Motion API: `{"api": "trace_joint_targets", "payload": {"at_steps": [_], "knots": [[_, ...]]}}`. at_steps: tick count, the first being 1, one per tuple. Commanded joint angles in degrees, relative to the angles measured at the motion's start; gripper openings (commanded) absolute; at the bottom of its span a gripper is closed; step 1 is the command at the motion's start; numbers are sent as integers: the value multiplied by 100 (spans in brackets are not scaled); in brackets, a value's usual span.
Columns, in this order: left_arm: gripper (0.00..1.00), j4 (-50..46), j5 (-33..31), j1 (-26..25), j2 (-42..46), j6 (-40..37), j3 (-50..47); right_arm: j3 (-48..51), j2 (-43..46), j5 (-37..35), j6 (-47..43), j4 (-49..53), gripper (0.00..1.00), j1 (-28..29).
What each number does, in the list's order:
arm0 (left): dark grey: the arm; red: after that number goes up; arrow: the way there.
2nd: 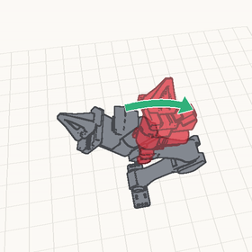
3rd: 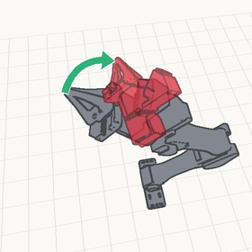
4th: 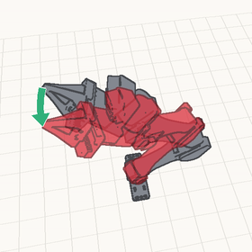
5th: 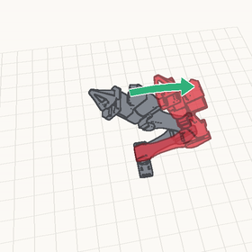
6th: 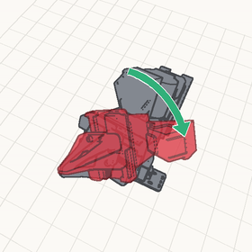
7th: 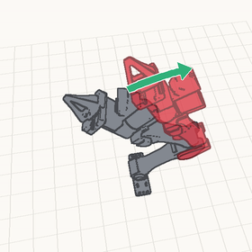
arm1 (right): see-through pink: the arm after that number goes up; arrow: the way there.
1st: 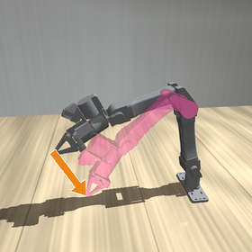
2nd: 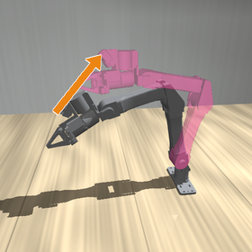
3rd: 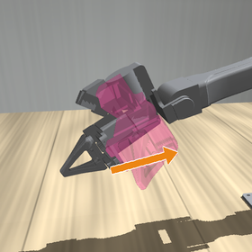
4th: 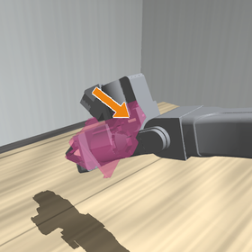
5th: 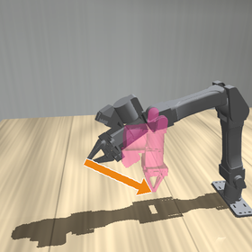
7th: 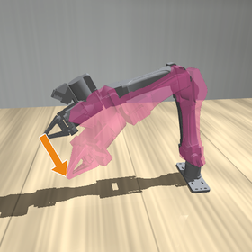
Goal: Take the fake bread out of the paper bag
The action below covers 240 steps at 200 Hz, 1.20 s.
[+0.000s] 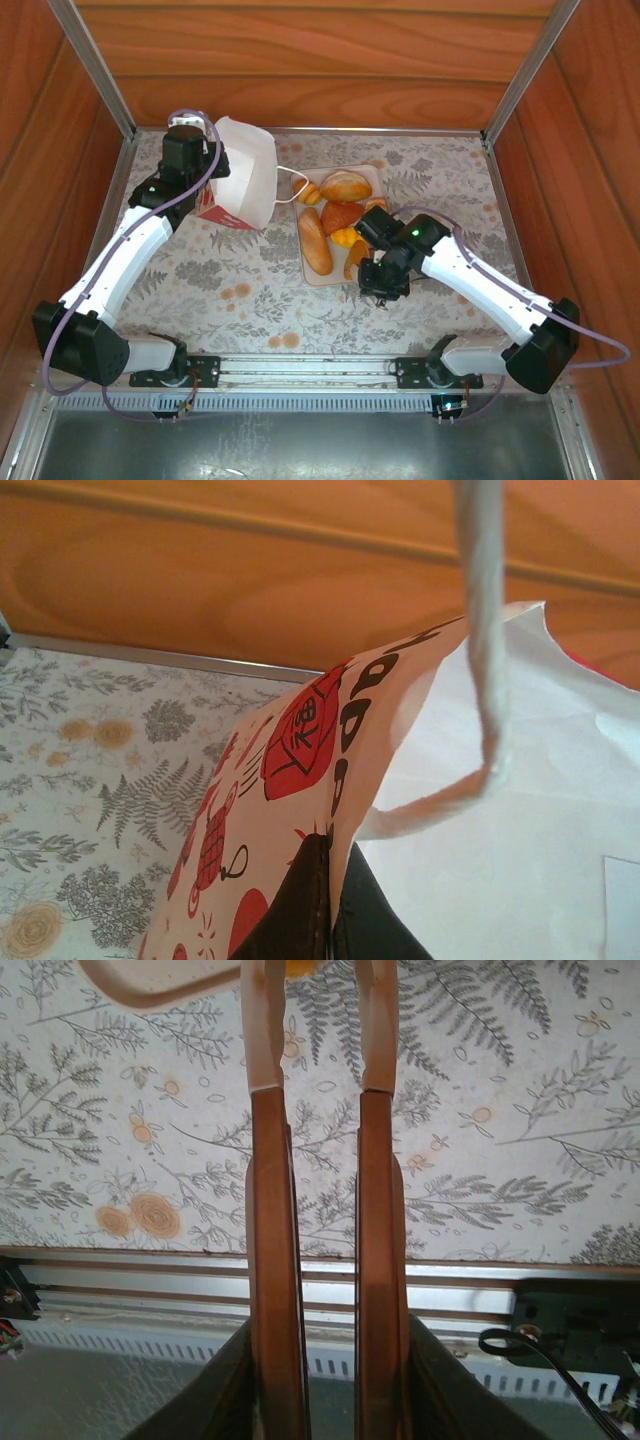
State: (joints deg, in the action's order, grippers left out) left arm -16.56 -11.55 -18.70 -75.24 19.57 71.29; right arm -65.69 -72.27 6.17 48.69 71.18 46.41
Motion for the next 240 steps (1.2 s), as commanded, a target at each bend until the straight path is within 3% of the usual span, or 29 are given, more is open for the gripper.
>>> {"api": "trace_joint_targets", "payload": {"at_steps": [1,52,163,240], "knots": [[0,0,78,60,71,77,-44,-229,243,-149,136,476,14,-10],[0,8,74,66,71,73,-91,-295,164,-239,203,740,18,25],[0,48,91,101,80,28,-175,-820,-505,-82,-173,608,42,26],[0,55,108,121,105,10,-200,-962,-622,203,-301,297,44,26]]}}
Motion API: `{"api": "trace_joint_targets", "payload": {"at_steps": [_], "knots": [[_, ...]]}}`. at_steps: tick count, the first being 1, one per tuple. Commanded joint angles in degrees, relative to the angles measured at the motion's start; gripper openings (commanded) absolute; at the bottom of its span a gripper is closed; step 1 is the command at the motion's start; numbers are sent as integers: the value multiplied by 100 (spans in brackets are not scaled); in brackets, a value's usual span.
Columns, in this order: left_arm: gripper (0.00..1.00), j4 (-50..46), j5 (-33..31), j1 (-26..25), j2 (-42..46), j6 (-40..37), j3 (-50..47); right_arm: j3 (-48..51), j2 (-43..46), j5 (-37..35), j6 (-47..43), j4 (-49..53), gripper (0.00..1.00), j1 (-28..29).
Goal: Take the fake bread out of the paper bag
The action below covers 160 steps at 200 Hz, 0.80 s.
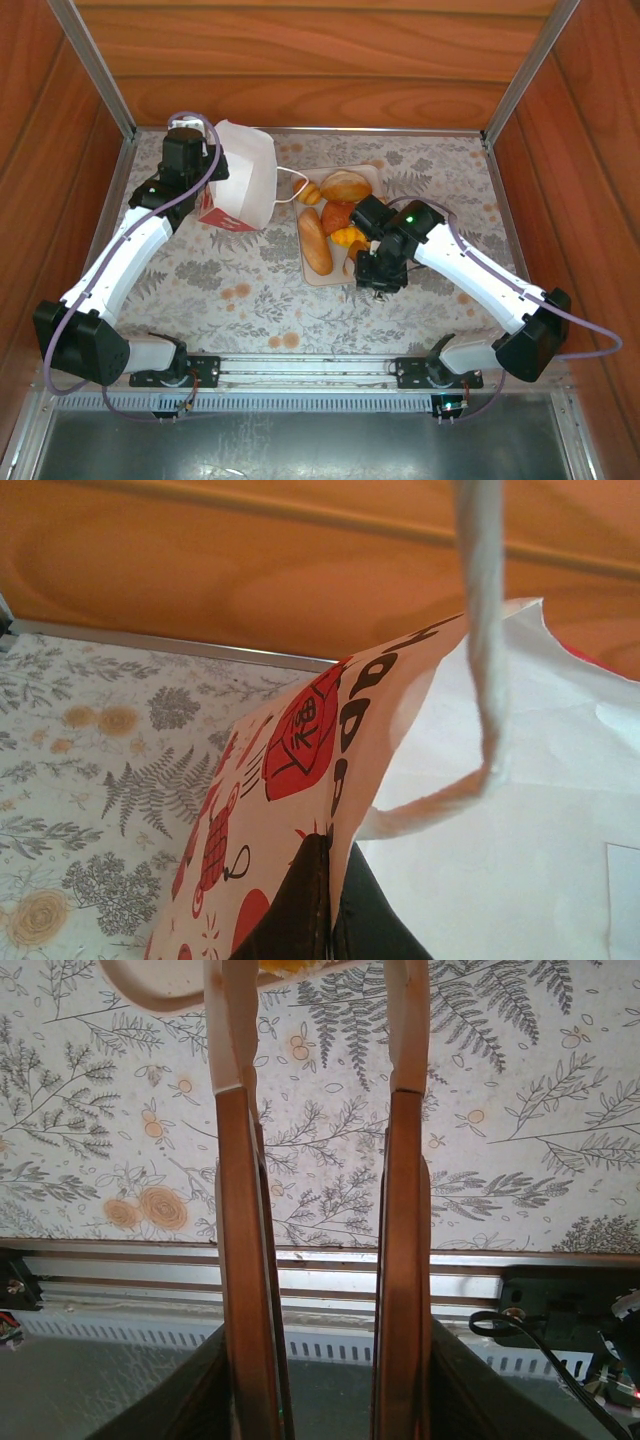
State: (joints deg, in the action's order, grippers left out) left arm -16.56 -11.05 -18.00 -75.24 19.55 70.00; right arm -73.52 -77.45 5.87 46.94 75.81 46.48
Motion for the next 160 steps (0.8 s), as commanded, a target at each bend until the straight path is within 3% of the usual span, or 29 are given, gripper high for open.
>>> {"api": "trace_joint_targets", "payload": {"at_steps": [1,65,160], "knots": [[0,51,54,51,105,9,-68,-189,-113,237,-134,-174,44,19],[0,51,50,82,106,5,-99,-495,-560,335,-435,-73,49,54],[0,64,119,112,97,5,-91,-365,-182,-390,-136,103,43,28]]}}
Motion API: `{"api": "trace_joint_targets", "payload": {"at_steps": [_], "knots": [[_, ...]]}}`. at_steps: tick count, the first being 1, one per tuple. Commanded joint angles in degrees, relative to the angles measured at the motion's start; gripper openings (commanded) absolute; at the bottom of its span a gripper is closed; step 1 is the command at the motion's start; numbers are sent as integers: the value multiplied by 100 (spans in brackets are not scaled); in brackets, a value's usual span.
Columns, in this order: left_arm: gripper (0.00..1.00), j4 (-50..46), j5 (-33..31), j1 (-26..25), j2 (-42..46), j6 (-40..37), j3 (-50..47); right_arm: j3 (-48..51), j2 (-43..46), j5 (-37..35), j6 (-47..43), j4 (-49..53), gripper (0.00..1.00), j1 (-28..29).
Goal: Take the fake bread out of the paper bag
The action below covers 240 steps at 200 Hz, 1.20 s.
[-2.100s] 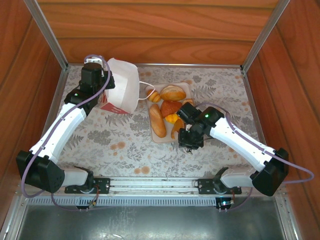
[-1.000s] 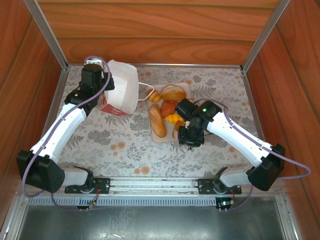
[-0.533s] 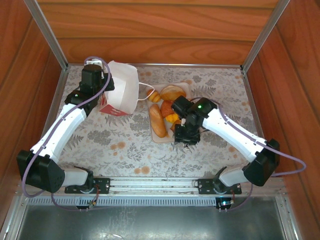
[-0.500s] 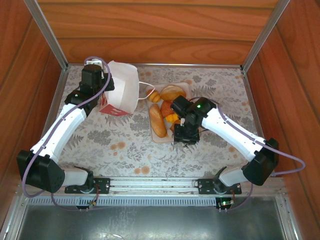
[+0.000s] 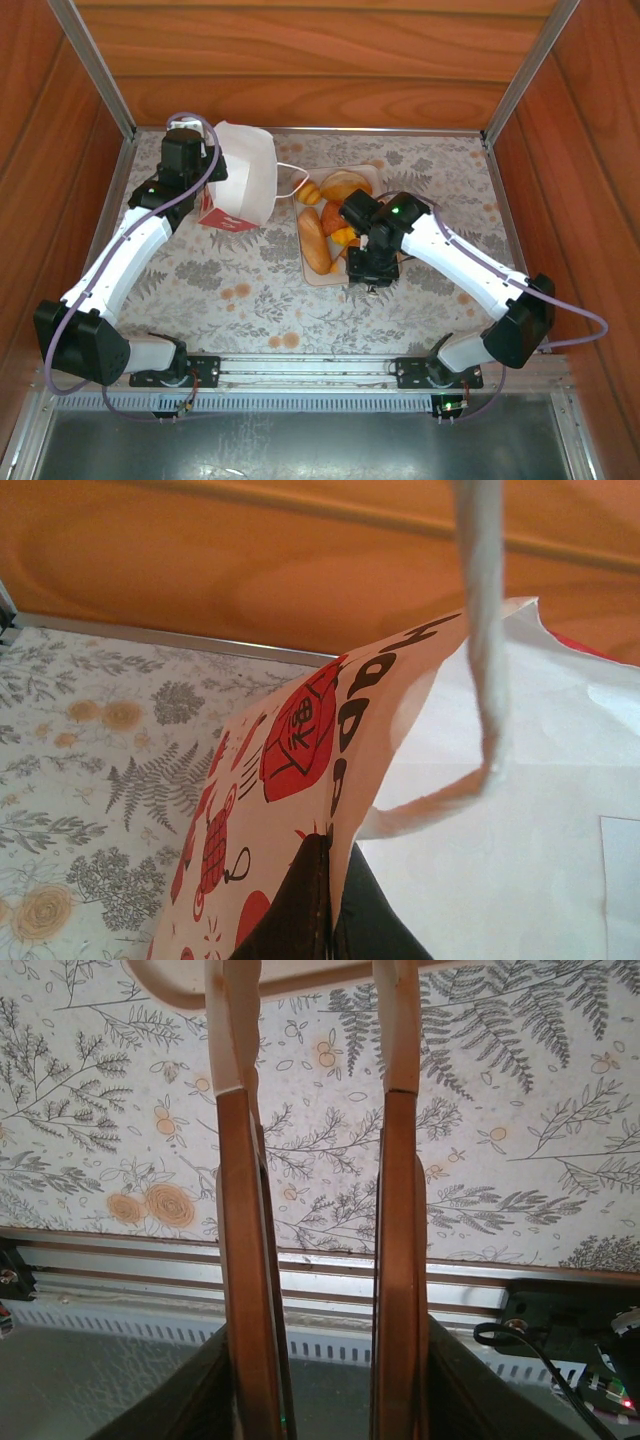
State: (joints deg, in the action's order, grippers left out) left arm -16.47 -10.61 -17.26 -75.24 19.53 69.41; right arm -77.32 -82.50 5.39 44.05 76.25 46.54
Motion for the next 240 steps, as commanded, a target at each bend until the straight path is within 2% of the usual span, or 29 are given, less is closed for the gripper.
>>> {"api": "trace_joint_targets", "payload": {"at_steps": [1,24,67,168,197,217,240], "knots": [[0,56,76,38,97,7,-32,33,335,-349,160,57,42,17],[0,62,77,38,116,11,-26,203,473,-424,266,14,42,-18],[0,82,114,39,115,8,-12,542,628,-446,389,-171,48,-125],[0,80,88,38,132,-2,-39,1438,832,416,246,-1642,51,-642],[0,81,84,38,124,7,-40,1506,850,475,216,-1758,44,-682],[0,82,87,43,124,11,-41,1502,874,457,209,-1712,32,-699],[0,81,87,38,128,16,-34,1474,923,402,217,-1587,24,-708]]}}
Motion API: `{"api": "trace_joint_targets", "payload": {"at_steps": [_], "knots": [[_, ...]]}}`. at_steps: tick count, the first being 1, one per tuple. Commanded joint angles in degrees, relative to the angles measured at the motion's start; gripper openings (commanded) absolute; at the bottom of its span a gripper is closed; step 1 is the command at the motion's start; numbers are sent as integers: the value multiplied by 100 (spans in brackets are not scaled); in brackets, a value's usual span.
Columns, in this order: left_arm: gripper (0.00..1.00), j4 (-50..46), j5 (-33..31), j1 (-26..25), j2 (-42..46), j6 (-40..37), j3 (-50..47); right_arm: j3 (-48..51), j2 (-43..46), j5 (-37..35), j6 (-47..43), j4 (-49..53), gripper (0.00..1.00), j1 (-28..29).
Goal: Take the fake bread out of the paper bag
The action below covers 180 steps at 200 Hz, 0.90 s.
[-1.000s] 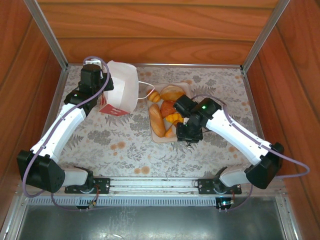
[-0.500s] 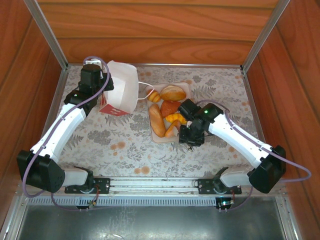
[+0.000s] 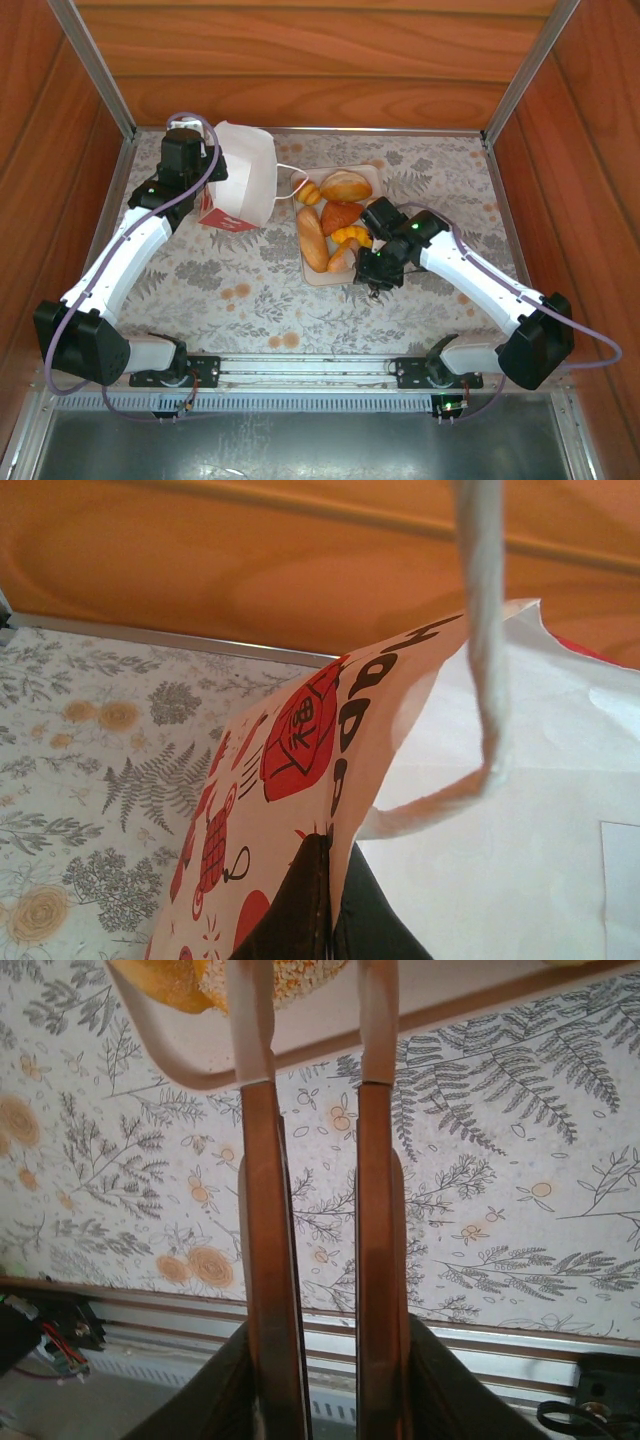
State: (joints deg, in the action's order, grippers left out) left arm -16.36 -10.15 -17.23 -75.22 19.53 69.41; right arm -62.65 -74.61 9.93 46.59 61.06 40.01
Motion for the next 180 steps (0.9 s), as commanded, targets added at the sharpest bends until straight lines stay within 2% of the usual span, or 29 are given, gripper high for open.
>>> {"api": "trace_joint_targets", "payload": {"at_steps": [1,38,65,115,180], "knots": [[0,71,40,36,128,11,-33,8,137,-57,-36,-63,23,-55],[0,76,40,34,122,7,-24,-168,229,-91,-71,254,11,-55],[0,89,31,36,107,7,-12,-321,323,-167,-87,539,7,-50],[0,91,31,36,103,6,-30,-516,448,-278,-9,1179,7,-27],[0,114,39,43,78,7,-68,-452,143,-198,-27,1116,13,16]]}}
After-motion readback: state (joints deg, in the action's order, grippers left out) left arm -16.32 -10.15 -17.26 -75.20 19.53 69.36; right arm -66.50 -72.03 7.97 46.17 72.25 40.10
